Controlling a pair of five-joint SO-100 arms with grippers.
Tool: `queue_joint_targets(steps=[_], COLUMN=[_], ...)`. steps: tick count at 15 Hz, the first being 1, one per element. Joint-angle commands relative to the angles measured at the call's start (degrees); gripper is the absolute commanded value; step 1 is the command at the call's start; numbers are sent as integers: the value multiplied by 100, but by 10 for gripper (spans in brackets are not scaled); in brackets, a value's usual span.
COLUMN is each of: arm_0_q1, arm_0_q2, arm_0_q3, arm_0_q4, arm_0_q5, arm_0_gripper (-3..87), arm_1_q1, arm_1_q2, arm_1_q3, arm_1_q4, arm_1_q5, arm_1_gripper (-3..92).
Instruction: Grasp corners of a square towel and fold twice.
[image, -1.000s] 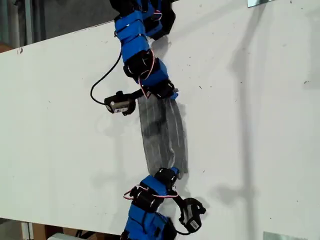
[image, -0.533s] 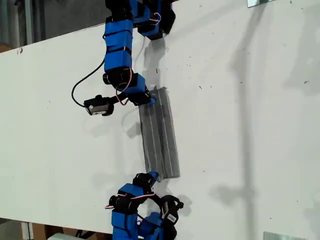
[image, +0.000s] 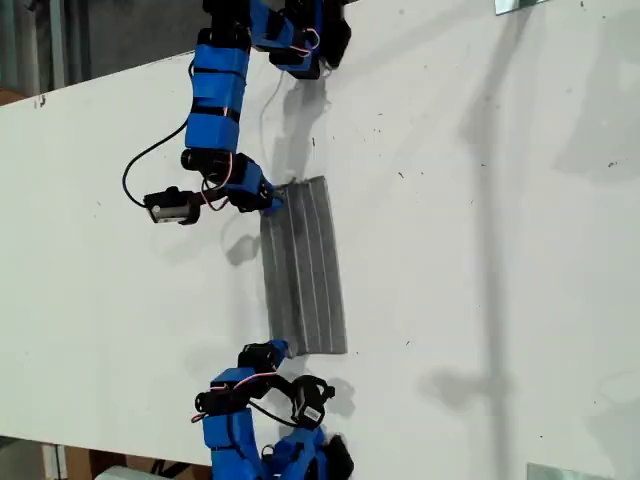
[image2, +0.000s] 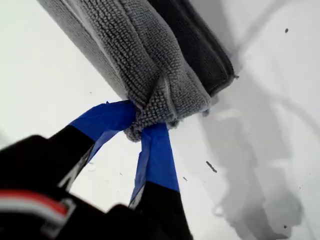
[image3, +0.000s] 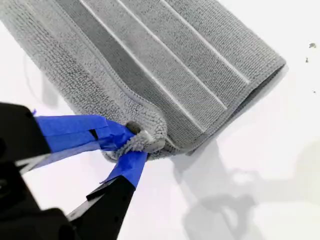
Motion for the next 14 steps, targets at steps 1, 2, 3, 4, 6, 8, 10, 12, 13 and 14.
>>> queue_joint_targets(steps=[1,2,3,4,6,8,10,12,13,14], arm_0_q1=[-457,-536,-624,-747,-1020,-923,-668,-290,-53,193], arm_0_q2=[-448,-686,-844,-984,-1362,-1213,-729,-536,-501,-492], arm_0_q3=[-26,-70,-123,-176,-255,-272,-448,-624,-606,-536], arm_0_q4=[-167,-237,-281,-334,-404,-281,114,457,475,431], arm_0_q5=[290,343,396,492,694,589,413,237,97,-79], arm_0_gripper=[-2,-2,-2,-2,-2,-2,-2,-2,-2,-2], arm_1_q1=[281,352,439,545,747,615,510,281,88,-141], arm_1_q2=[-62,-211,-360,-527,-896,-721,-185,-35,-123,-193], arm_1_q3=[114,141,141,141,141,132,132,132,149,246], arm_1_q4=[-158,-202,-229,-290,-325,-237,-18,272,387,422], arm_1_q5=[-141,-176,-220,-316,-413,-387,-360,-360,-316,-202], arm_1_gripper=[-1,-1,-1,-1,-1,-1,-1,-1,-1,-1])
